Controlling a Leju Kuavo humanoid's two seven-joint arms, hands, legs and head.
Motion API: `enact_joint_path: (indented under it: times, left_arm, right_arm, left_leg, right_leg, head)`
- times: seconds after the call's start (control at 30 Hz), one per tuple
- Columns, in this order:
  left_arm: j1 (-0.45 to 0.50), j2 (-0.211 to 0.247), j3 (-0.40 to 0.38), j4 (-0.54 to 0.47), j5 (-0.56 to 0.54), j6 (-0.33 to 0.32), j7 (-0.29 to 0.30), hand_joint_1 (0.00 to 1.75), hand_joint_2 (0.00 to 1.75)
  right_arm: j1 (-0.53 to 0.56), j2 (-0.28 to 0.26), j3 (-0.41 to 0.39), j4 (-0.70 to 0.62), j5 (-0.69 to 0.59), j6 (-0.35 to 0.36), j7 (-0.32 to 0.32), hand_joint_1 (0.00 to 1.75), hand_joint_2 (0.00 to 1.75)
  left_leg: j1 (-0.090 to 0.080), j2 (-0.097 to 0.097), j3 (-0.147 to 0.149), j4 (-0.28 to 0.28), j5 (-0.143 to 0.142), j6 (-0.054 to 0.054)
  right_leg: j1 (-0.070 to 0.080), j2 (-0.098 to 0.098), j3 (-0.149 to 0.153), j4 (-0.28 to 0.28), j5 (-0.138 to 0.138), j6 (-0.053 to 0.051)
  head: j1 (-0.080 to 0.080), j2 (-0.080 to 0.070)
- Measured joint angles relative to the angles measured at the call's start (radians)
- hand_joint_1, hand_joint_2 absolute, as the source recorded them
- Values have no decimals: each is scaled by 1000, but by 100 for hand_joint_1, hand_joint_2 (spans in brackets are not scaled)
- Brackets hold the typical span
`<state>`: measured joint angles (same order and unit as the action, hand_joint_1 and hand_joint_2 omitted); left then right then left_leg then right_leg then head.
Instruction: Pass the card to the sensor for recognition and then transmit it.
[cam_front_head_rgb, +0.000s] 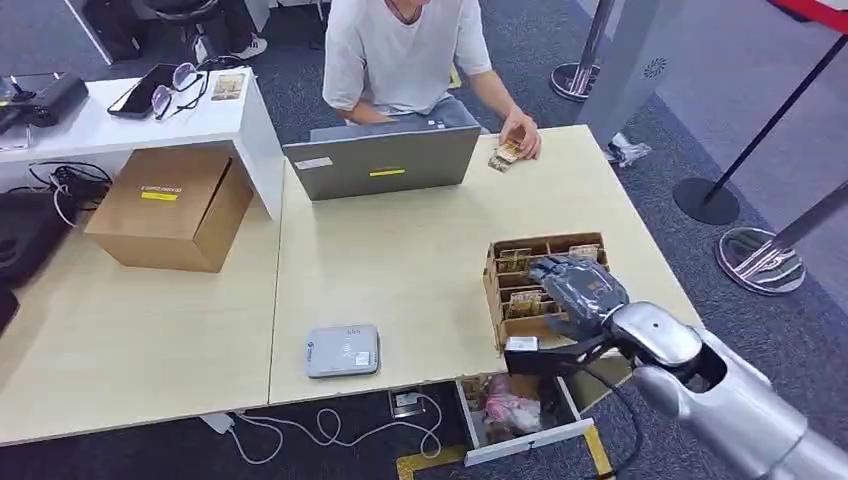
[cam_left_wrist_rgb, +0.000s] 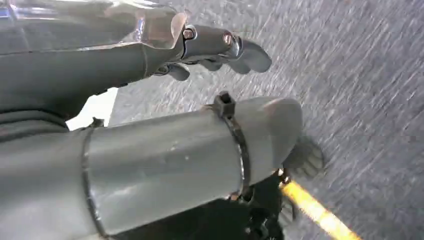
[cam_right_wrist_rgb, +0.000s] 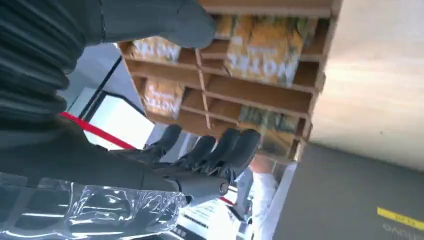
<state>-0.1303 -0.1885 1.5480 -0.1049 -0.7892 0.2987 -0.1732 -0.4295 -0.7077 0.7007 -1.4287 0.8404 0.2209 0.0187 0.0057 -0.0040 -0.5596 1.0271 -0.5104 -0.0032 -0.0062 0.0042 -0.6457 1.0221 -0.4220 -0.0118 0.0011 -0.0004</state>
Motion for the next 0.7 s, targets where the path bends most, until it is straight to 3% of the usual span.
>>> enact_joint_path:
  times: [0.13, 0.47, 0.7]
  left_arm:
    - [1, 25, 0, 0, -1, -9, 13, 0, 0]
    - [0, 29, 0, 0, 9, -2, 17, 0, 0]
    - [1, 34, 0, 0, 19, -2, 30, 0, 0]
  right_arm:
    - [-58, 33, 30, 41, -10, 4, -7, 70, 175]
    - [-131, 103, 91, 125, -19, 11, -22, 89, 175]
    - [-167, 124, 127, 168, -40, 9, -30, 84, 175]
  left_leg:
    - [0, -2, 0, 0, 1, -1]
    - [0, -2, -1, 0, 1, -1]
    - [0, -2, 0, 0, 1, -1]
  right_leg:
    - [0, -1, 0, 0, 0, 0]
    - [0, -1, 0, 0, 0, 0]
    - [0, -1, 0, 0, 0, 0]
  head:
    - [-1, 0]
    - [0, 0]
    - [0, 0]
